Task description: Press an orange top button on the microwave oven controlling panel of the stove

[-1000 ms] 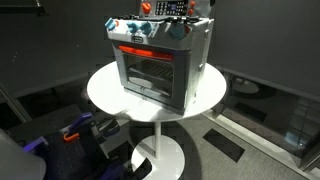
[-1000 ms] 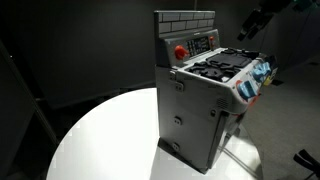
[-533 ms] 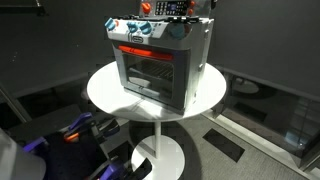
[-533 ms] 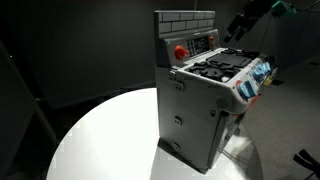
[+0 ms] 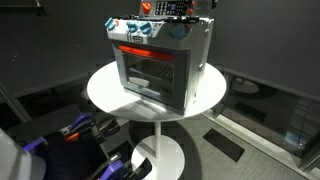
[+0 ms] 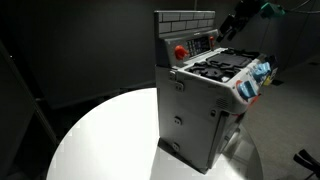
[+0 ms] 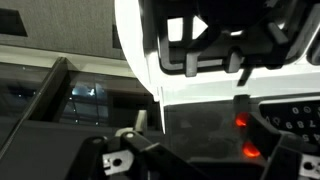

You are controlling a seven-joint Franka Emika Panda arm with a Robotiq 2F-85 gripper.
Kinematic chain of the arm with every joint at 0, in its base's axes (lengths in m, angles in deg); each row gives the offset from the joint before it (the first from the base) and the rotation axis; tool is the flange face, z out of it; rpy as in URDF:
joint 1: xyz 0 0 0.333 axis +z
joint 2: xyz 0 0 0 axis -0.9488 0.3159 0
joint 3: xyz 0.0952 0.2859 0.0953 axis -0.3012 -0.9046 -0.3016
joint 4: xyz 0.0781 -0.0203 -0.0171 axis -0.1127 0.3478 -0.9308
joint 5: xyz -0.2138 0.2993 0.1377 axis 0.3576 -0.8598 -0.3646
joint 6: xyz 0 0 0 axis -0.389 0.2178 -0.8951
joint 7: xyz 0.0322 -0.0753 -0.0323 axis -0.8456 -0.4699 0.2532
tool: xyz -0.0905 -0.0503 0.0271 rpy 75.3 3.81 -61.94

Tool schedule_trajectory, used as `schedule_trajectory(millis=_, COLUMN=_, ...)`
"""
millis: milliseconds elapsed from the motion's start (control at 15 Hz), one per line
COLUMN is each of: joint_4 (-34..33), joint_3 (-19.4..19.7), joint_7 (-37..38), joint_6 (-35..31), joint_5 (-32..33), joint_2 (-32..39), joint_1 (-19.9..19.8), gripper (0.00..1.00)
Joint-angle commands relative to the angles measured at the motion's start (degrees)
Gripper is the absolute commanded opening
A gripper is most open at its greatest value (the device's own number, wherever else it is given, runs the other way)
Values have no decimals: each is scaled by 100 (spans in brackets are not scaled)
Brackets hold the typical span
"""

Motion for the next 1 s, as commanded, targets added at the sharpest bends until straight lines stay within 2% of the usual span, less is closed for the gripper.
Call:
schedule_trajectory(millis=0, joint_4=-310, joint_3=-117, joint_7=66, joint_6=11, joint_5=-23, joint_2=193, joint_1=-67, gripper=100)
schedule_trajectory(millis=933, joint_4=-745, joint_3=-165, joint_7=144, joint_6=-138, joint_5=176, joint_2=586, joint_1=-87, gripper=100)
